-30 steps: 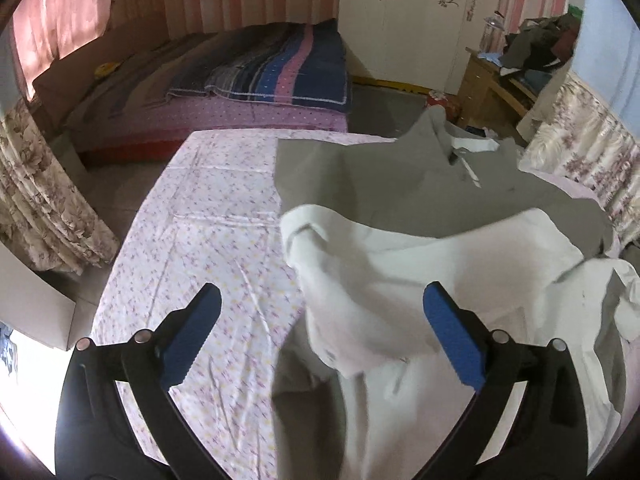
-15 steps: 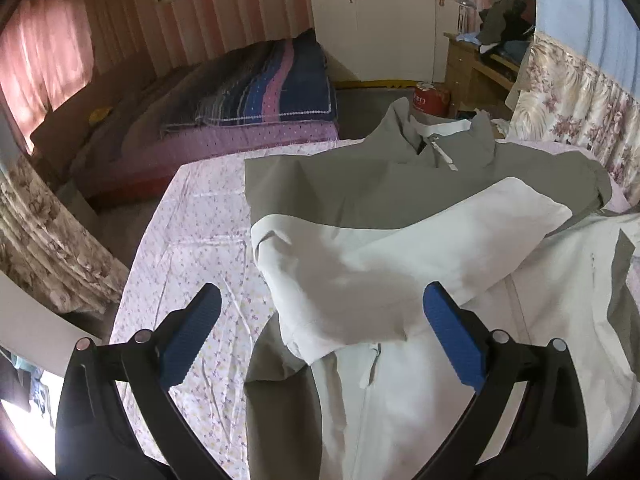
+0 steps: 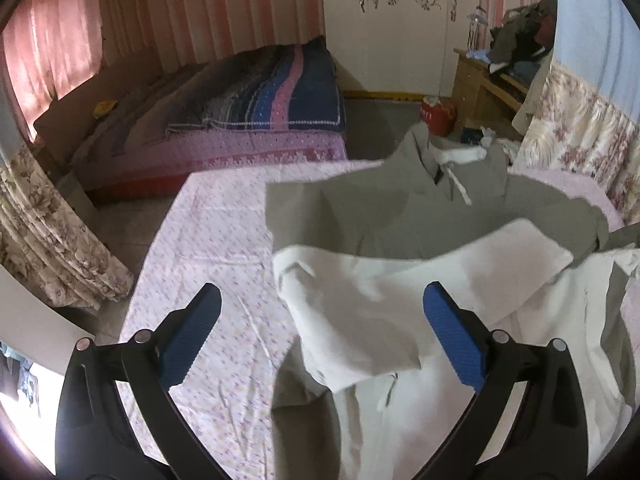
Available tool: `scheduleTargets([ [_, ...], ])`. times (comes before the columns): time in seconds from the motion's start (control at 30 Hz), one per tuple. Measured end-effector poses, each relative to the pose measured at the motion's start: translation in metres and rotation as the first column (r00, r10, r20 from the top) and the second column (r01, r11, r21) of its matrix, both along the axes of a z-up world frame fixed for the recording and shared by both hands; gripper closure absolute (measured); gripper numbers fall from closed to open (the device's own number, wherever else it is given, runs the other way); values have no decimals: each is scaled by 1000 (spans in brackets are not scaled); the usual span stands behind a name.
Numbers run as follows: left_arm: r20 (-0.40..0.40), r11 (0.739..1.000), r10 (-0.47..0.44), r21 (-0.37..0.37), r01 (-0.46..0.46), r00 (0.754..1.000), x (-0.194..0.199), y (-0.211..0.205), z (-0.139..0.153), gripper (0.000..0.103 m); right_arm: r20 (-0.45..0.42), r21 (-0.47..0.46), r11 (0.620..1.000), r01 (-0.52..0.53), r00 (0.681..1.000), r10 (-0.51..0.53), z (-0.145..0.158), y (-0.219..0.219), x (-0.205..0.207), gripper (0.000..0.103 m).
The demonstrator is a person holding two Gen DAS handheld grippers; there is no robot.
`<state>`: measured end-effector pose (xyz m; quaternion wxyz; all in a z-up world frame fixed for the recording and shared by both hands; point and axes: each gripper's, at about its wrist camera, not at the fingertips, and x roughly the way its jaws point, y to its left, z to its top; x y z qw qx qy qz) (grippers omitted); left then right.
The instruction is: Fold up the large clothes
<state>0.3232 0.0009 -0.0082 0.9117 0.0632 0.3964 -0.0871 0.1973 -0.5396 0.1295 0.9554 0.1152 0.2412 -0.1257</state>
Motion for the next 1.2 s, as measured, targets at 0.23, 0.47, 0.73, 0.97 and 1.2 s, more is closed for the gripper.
scheduleTargets([
  [0.23,22,997,44,-64,-42,999,-2,27,15,3,25,-97,898,-429,901,433,38,195,64,100],
  [0.47,-9,992,101,-79,-101,995,-6,62,1,3,-310,106,654,-749,600,737,-95,358,106,49],
  [0.73,-40,996,20,-90,-23,999,-1,36,-13,3,-151,55,797,-602,784,602,-65,250,51,17],
  [0.97,-172,983,-168,-96,154,971,10,-50,-54,5,-228,19,950,-311,924,307,-110,146,40,17],
  [1.2,-318,962,-274,-79,262,908,8,-113,-98,96,-220,68,953,-297,927,304,-145,128,29,17],
])
